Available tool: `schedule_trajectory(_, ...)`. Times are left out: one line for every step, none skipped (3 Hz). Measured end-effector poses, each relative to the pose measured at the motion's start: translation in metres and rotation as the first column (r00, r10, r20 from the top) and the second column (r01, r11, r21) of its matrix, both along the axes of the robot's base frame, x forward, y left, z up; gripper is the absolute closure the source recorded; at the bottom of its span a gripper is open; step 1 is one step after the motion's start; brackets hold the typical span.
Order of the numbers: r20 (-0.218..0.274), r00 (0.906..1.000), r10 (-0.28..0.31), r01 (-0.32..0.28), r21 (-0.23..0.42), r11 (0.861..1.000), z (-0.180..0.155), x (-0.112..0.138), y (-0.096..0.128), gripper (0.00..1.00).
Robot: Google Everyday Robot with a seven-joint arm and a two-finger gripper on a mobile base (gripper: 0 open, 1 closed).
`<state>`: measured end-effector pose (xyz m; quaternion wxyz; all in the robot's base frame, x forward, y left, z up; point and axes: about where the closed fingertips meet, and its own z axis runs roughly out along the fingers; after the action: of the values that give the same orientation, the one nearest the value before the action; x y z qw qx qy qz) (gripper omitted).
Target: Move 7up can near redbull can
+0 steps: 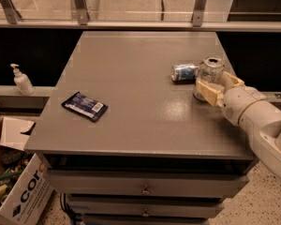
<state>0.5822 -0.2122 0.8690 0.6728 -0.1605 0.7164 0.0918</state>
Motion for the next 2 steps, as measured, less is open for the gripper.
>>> schedule_trajectory(0.003, 0.9997, 0.024, -0.024, -0.030, 0.999, -0.0067, -0.0017, 0.0056, 0.61)
schedule_trajectory(0.004, 0.9996, 0.029, -0.028, -0.034, 0.999, -0.0071, -0.0014, 0.0072, 0.38)
